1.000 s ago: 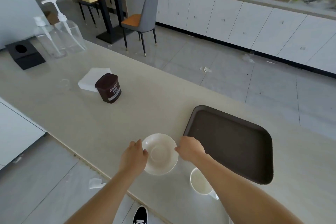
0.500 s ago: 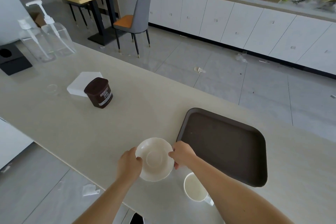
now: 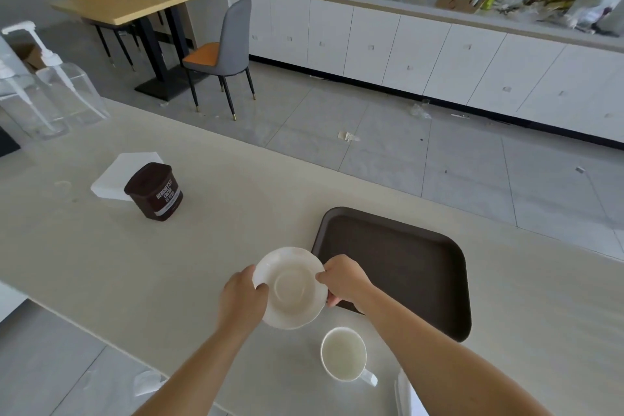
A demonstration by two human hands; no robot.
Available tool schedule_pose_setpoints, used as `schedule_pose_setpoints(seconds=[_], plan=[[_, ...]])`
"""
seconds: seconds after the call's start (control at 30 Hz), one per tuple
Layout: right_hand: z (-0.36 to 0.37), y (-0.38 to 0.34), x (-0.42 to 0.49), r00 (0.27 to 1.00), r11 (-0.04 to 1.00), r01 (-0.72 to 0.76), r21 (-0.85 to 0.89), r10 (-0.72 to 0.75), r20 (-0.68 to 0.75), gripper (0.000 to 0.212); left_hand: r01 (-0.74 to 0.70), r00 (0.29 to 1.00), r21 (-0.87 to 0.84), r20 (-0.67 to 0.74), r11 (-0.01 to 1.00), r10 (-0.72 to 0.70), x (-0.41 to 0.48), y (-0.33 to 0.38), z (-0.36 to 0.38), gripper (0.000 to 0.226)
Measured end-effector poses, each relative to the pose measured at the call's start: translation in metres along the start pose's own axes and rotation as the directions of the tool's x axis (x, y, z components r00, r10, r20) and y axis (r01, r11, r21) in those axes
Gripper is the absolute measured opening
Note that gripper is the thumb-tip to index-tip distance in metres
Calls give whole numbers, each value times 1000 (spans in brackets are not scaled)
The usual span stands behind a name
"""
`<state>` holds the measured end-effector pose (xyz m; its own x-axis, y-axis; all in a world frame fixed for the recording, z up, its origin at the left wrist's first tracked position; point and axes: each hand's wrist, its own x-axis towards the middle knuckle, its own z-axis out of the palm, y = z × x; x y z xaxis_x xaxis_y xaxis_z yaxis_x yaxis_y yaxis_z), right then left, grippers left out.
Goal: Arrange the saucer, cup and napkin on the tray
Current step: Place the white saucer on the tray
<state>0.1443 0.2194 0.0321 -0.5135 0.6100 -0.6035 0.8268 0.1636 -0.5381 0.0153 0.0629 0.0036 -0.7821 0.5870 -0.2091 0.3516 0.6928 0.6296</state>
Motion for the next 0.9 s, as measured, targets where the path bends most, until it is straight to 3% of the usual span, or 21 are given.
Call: schedule_pose_setpoints(seconds=[0.27,0.9], plan=[[-30,24,1,993,994,-81,80,87,-77,25,-54,997,-1,53,999,54,10,36,21,26],[-79,82,45,954,949,-182,256,234,-189,14,-55,972,-1,227,998,54,45,114,73,27]])
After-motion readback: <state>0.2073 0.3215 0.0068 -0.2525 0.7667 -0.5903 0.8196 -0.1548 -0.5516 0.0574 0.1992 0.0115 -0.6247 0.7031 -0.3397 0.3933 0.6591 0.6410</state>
